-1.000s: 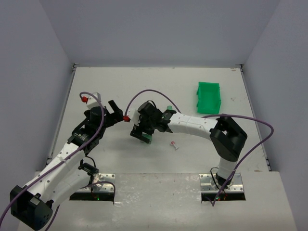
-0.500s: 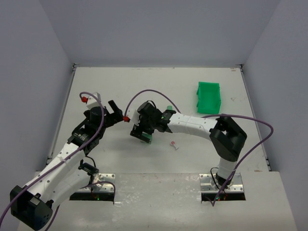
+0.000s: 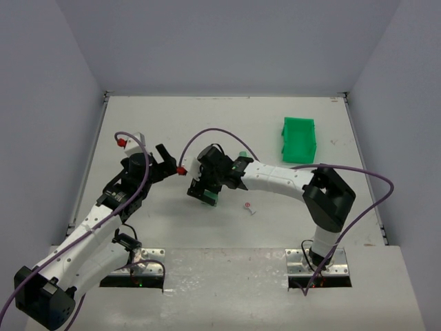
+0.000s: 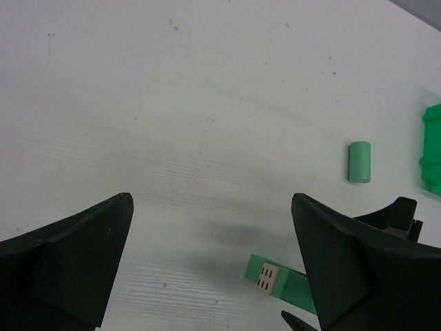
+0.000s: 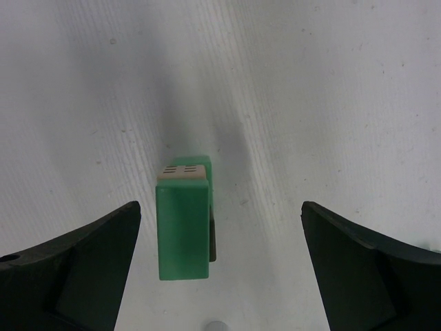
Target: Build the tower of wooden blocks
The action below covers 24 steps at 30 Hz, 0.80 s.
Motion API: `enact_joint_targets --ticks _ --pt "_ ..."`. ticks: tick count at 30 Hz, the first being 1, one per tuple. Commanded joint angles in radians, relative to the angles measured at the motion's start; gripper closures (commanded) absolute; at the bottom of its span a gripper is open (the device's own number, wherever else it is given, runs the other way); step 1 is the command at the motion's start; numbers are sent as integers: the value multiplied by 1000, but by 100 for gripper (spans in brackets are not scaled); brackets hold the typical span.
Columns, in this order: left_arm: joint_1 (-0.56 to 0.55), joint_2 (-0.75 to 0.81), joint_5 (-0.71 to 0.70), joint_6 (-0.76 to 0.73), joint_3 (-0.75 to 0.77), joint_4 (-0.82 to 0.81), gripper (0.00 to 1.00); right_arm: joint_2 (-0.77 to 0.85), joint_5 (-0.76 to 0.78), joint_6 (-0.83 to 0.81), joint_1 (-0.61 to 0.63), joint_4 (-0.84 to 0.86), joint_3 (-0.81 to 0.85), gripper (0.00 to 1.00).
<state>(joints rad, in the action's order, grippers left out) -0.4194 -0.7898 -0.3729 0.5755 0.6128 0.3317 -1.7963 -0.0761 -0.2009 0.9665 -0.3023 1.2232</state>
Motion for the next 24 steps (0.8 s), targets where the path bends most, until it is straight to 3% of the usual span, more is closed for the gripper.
enact_joint_targets --ticks 1,11,18,24 --pt "-10 15 29 14 12 -97 0 150 -67 19 43 43 -11 1" --pt "-10 46 49 19 10 -90 0 400 255 313 -6 32 -239 1" --pt "-10 51 63 24 11 -88 0 509 189 556 -253 2 -412 1" --pt "-9 50 65 24 12 -88 0 522 225 601 -374 5 -513 1"
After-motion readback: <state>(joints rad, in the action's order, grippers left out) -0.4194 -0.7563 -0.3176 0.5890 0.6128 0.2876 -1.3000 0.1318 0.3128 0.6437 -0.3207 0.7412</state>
